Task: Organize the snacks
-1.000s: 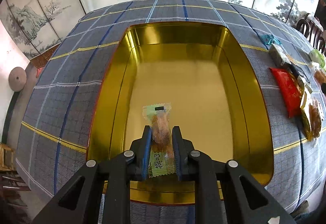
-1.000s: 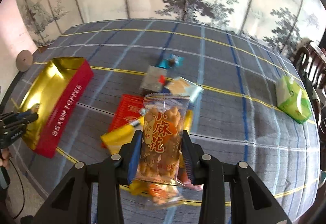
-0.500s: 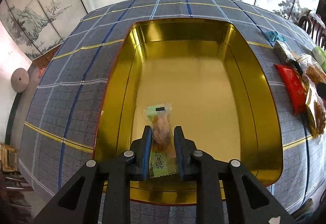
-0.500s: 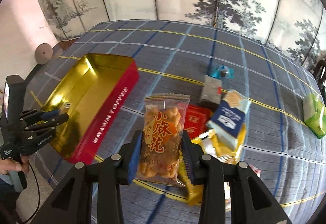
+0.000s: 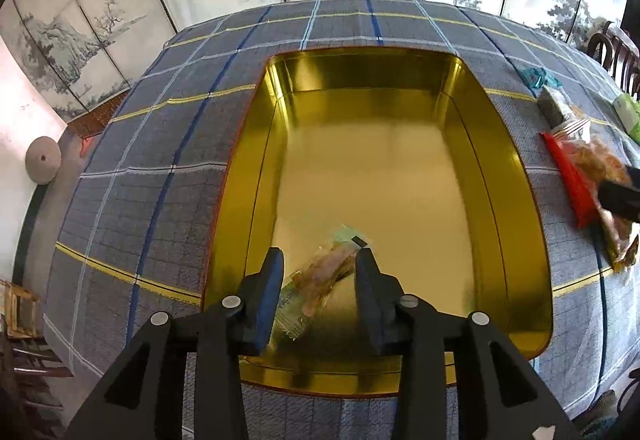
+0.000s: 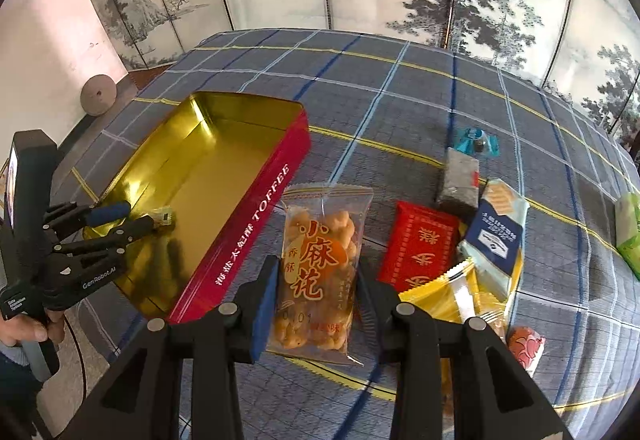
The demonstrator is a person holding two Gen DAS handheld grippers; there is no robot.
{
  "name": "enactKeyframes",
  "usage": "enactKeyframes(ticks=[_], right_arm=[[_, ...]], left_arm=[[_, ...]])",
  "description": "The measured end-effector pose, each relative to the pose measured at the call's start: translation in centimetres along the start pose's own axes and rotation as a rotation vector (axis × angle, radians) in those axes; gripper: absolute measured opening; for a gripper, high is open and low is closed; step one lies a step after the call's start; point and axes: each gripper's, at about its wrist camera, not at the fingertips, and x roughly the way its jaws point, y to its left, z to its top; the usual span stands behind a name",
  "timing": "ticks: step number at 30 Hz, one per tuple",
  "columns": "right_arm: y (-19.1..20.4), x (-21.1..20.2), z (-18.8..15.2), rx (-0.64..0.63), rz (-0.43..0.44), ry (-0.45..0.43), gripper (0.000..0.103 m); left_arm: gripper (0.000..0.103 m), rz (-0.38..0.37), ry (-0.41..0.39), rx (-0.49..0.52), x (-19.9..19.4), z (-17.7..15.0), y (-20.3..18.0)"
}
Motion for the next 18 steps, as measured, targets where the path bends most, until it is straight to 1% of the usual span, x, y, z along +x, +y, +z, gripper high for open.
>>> enactKeyframes(ticks=[6, 8, 9, 12, 15, 18], right_arm=[[1.1, 0.7, 0.5, -0.013, 0.015, 0.007, 0.038], [1.6, 0.8, 0.6, -0.019, 0.020, 0.005, 0.038], [1.9, 0.8, 0.8, -0.022, 0.024, 0.004, 0.038], [3.0, 0.9, 1.2, -0.035, 0.035, -0.001, 0.038], [4.2, 0.9, 1.7, -0.050, 0.051, -0.008, 0.038], [5.3, 1.0, 2.2, -0.063, 0.065, -0.015, 0.038]], left_arm=[[0.040, -0.006, -0.034, -0.014, -1.6, 0.1, 0.6], [0.044, -0.006, -0.047, -0.023, -2.1, 0.2, 1.0], [0.045, -0.003, -0.052, -0.030, -2.4, 0.2, 1.2], [0.046, -0.008, -0.071, -0.057, -3.2, 0.4, 2.0], [0.050, -0.004, -0.087, -0.099, -3.9, 0.4, 3.3], [0.050, 0.003, -0.094, -0.132, -4.4, 0.2, 4.5]])
